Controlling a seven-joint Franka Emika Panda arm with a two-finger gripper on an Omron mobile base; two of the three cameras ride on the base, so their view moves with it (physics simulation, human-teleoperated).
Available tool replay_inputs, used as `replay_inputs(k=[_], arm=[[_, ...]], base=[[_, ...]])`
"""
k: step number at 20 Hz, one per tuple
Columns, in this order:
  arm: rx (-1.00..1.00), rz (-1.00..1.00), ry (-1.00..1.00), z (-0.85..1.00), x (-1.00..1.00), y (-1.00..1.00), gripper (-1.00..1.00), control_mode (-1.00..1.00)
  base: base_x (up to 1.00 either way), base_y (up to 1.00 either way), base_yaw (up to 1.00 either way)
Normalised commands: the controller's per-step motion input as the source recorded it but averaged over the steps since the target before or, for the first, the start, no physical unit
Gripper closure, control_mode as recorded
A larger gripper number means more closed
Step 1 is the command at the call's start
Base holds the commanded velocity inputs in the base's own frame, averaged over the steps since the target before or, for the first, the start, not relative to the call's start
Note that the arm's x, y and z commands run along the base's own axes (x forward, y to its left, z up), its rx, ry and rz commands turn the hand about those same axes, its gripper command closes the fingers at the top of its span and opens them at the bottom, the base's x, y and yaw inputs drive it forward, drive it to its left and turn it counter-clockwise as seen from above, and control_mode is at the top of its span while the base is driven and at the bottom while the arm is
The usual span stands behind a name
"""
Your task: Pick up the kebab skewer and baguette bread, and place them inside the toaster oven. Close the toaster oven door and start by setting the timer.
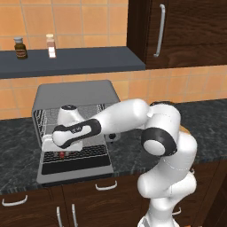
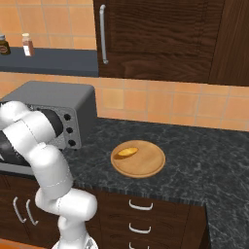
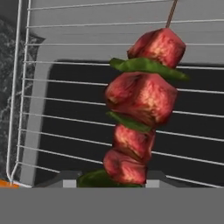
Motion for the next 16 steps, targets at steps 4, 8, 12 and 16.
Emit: replay_inputs(k=[4,8,12,16], arm=[[0.0,0.01,0.0,-0.16,0.01,0.01,1.0,-1.0],[0.0,0.0,0.0,-0.14,-0.16,0.0,1.0,-1.0],[-0.01,0.0,-0.01,-0.2,-0.33,-0.04,-1.0,-1.0],[-0.04,0.0,-0.07,0.0,-0.3,-0.35,-1.0,-1.0]], base=[[0.0,0.0,0.0],[0.0,0.0,0.0],[0.0,0.0,0.0],[0.0,0.0,0.0]])
